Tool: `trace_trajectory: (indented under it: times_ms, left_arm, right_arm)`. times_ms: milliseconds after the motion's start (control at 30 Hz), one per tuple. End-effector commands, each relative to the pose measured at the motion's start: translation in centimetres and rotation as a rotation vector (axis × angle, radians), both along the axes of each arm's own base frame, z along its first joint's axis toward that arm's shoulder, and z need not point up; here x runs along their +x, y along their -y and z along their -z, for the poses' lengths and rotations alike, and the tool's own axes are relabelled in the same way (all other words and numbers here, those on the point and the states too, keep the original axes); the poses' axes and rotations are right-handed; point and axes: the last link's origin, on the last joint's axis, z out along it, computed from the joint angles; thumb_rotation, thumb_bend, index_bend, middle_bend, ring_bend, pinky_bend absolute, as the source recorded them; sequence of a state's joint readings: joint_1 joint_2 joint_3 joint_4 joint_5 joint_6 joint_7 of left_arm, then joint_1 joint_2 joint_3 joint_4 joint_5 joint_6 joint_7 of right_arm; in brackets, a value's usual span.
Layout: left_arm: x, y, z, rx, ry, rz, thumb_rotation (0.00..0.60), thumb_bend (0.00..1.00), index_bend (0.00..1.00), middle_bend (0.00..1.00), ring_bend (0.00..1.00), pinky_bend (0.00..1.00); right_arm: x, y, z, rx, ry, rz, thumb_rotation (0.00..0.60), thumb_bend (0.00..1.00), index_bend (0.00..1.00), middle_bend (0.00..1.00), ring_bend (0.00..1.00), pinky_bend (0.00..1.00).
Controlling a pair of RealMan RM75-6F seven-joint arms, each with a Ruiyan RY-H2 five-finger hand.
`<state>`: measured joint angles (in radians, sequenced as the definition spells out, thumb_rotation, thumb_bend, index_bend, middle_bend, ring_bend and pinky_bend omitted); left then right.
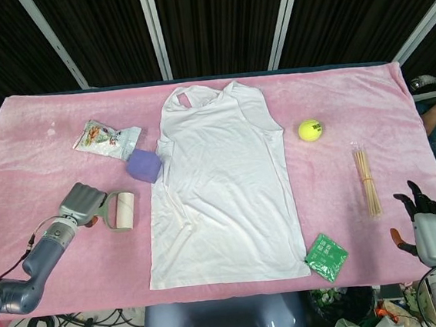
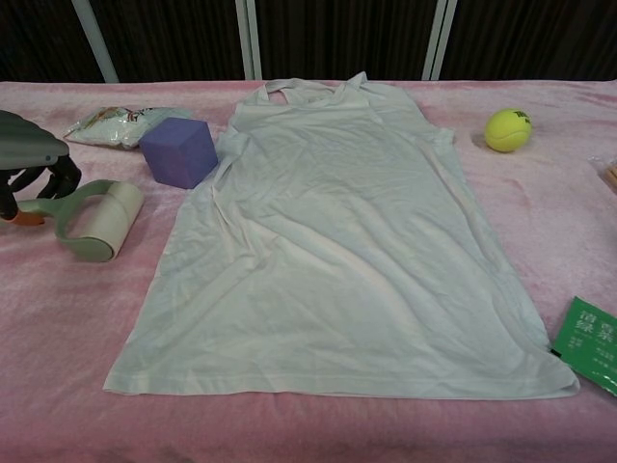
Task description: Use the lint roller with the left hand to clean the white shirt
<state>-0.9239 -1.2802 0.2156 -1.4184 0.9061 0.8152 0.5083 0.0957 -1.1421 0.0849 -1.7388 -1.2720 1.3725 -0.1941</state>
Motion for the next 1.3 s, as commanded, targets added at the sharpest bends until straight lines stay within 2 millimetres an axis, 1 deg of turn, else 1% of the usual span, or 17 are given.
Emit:
trace_trajectory:
  times_ms: [33, 100, 133, 267, 367, 467, 633, 800, 867, 967, 1100, 1200, 1300]
  left_arm:
    - [-0.3, 0.1, -0.1, 0.001, -0.028, -0.007, 0.6, 0.26, 0.42, 0.38, 0.36, 0.51]
    - [-0.4, 0.3, -0.2, 0.002, -0.029, -0.042, 0.6, 0.24, 0.35, 0.28, 0.28, 0.46]
    - [-0.4, 0.3, -0.3, -0.001, -0.03, -0.064, 0.6, 0.24, 0.34, 0.26, 0.26, 0.45]
    - [0.0, 0.2, -0.5, 0.004, -0.038, -0.091, 0.6, 0.22, 0.32, 0.21, 0.2, 0.41]
    - [0.5, 0.3, -0.6, 0.011, -0.019, -0.107, 0.6, 0.21, 0.29, 0.2, 0.18, 0.41]
    - [1.3, 0.7, -1.0, 0.017, 0.025, -0.152, 0.6, 0.21, 0.28, 0.19, 0.18, 0.38]
    - [2.7, 1.2, -4.3, 0.121, 0.054, -0.157, 0.6, 0.21, 0.28, 0.19, 0.18, 0.34]
    - [2.6, 2.1, -7.7, 0.225, 0.102, -0.076, 0.6, 0.21, 0.28, 0.19, 0.18, 0.3]
    - [2.3, 3.1, -8.7, 0.248, 0.134, -0.032, 0.6, 0.21, 0.28, 0.19, 0.18, 0.29]
    - [1.3, 5.0, -10.3, 0.287, 0.23, -0.009, 0.6, 0.21, 0.28, 0.19, 0.16, 0.27]
    - [-1.3, 7.8, -11.7, 0.328, 0.342, -0.025, 0.6, 0.21, 0.29, 0.19, 0.13, 0.22]
    - [-2.9, 9.7, -11.8, 0.351, 0.388, -0.029, 0.6, 0.21, 0.3, 0.18, 0.1, 0.18]
    - [-4.4, 12.1, -11.6, 0.394, 0.455, -0.043, 0.6, 0.21, 0.3, 0.17, 0.08, 0.16]
  right_arm:
    - [0.0, 0.0, 0.0, 0.001, 0.0, 0.001, 0.6, 0.25, 0.25, 0.02, 0.16, 0.2]
    - [0.0, 0.0, 0.0, 0.002, 0.0, 0.001, 0.6, 0.25, 0.25, 0.03, 0.16, 0.2]
    - [0.0, 0.0, 0.0, 0.002, 0.0, 0.001, 0.6, 0.25, 0.25, 0.02, 0.16, 0.2]
    - [0.0, 0.0, 0.0, 0.003, -0.001, 0.001, 0.6, 0.25, 0.25, 0.02, 0.16, 0.2]
    - [0.0, 0.0, 0.0, 0.003, -0.001, 0.002, 0.6, 0.25, 0.25, 0.02, 0.16, 0.2]
    - [0.0, 0.0, 0.0, 0.002, -0.001, 0.002, 0.6, 0.25, 0.25, 0.02, 0.16, 0.2]
    - [0.0, 0.0, 0.0, 0.003, -0.001, 0.002, 0.6, 0.25, 0.25, 0.02, 0.16, 0.2]
    - [0.0, 0.0, 0.0, 0.002, -0.005, 0.001, 0.6, 0.25, 0.25, 0.03, 0.16, 0.2]
    - [0.0, 0.0, 0.0, 0.001, -0.008, 0.001, 0.6, 0.25, 0.25, 0.02, 0.16, 0.2]
    - [0.0, 0.0, 0.0, -0.001, -0.014, 0.0, 0.6, 0.25, 0.25, 0.03, 0.16, 0.2]
    - [0.1, 0.0, 0.0, -0.004, -0.017, -0.005, 0.6, 0.25, 0.25, 0.02, 0.16, 0.2]
    - [0.1, 0.1, -0.1, -0.007, -0.022, -0.01, 0.6, 0.25, 0.25, 0.02, 0.16, 0.2]
    - [0.1, 0.1, -0.1, -0.004, -0.028, -0.021, 0.6, 0.25, 0.25, 0.02, 0.16, 0.2]
